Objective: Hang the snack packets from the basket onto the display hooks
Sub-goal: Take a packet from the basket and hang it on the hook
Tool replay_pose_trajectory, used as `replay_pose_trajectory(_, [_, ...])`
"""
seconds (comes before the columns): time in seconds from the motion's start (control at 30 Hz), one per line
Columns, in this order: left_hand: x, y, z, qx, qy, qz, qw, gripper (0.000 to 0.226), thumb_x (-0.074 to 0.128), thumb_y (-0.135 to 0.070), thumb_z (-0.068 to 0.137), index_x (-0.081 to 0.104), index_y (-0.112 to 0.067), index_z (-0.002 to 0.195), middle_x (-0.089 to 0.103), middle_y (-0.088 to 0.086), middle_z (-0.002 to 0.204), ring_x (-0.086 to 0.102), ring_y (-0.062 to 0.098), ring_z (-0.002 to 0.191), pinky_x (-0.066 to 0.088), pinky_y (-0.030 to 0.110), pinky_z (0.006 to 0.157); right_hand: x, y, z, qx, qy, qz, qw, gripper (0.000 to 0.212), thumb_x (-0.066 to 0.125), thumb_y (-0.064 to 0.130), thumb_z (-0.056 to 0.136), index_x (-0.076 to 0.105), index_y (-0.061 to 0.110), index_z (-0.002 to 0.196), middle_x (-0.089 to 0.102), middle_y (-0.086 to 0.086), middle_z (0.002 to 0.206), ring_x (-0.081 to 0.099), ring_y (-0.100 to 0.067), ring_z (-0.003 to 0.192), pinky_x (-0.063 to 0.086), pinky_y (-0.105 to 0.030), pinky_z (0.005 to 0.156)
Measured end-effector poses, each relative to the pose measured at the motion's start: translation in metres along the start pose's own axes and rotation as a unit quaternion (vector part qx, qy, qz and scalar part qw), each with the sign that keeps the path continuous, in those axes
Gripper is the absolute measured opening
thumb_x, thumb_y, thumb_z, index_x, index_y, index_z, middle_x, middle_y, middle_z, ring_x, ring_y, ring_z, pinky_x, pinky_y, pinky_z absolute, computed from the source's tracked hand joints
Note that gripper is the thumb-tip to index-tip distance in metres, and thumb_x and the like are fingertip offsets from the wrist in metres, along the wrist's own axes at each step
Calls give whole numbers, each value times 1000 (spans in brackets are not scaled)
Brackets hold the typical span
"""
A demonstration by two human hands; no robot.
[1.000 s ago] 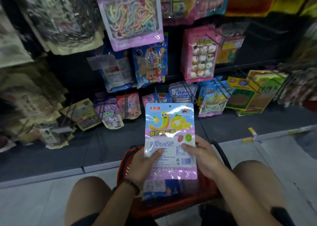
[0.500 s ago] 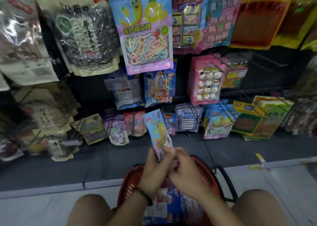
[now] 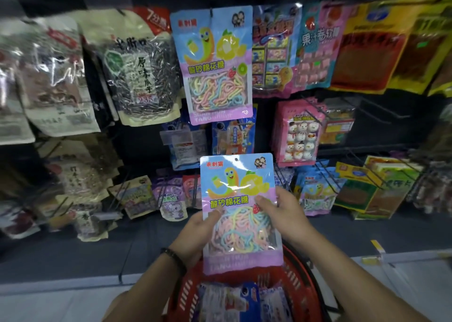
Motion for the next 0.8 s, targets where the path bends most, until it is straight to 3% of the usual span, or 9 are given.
replay_pose_trajectory(0.07, [-4, -5, 5, 41, -29, -11, 999, 32, 67, -28, 105, 67, -17, 135, 77, 8, 131, 73, 33, 122, 56, 60, 106, 3, 7, 5, -1, -15, 19, 1000, 6, 70, 25, 103, 74, 22, 104, 82, 6, 101, 79, -15, 94, 61, -56, 95])
replay_pose_trajectory(0.13, [-7, -15, 9, 83, -47, 2, 995, 36, 73, -29, 102, 65, -25, 137, 75, 1, 135, 72, 28, 125, 55, 60, 108, 3, 14, 10, -2, -12, 21, 1000, 6, 70, 23, 103, 75, 21, 102, 82, 4, 101, 79, -19, 96, 61, -56, 95])
replay_pose_trajectory(0.27, [-11, -43, 19, 106, -92, -7, 990, 27, 67, -30, 105, 74, -17, 128, 80, 1, 125, 75, 25, 119, 56, 56, 108, 3, 33, 19, 9, 11, 17, 1000, 11, 71, 24, 103, 75, 14, 105, 82, 0, 102, 80, -20, 95, 62, -55, 94])
replay_pose_trajectory(0.37, [-13, -66, 25, 106, -107, -4, 989, 21, 65, -26, 107, 77, -18, 122, 81, 3, 120, 77, 28, 115, 57, 58, 106, 2, 56, 29, 4, -18, 35, 999, 28, 68, 27, 104, 74, 1, 98, 82, -9, 95, 80, -24, 89, 63, -54, 90])
replay_pose_trajectory(0.57, [-12, -137, 34, 152, -89, -5, 984, 22, 63, -20, 107, 75, -13, 123, 82, 7, 118, 77, 31, 113, 58, 59, 104, -11, 132, 61, -26, -88, 129, 987, 18, 67, 25, 105, 78, 11, 102, 84, -2, 94, 81, -26, 92, 67, -36, 73])
replay_pose_trajectory(0.7, [-7, -199, 39, 241, -127, 1, 962, 28, 67, -40, 105, 73, -22, 125, 81, 0, 120, 77, 25, 113, 59, 55, 103, -11, 181, 80, -52, -88, 122, 987, 23, 65, 31, 106, 79, 13, 100, 82, -8, 99, 79, -34, 96, 65, -55, 87])
replay_pose_trajectory(0.77, [-6, -224, 48, 264, -140, 13, 954, 33, 68, -49, 101, 77, -23, 120, 82, -1, 117, 78, 25, 110, 60, 56, 101, -13, 204, 95, -79, -110, 108, 985, 36, 64, 37, 106, 73, 4, 94, 78, -9, 92, 74, -33, 84, 61, -49, 77])
replay_pose_trajectory(0.8, [-5, -236, 52, 268, -146, 20, 952, 30, 68, -48, 102, 79, -23, 115, 83, -1, 113, 79, 25, 107, 61, 55, 99, -14, 214, 102, -86, -126, 102, 983, 46, 63, 41, 106, 63, -1, 86, 68, -11, 82, 64, -30, 75, 52, -44, 68])
Point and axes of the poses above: each hand's wrist, its own z-axis towards the middle knuckle, its own x-axis out of the palm, y = z × x, the point moved 2 cm from there along z, towards the middle knuckle
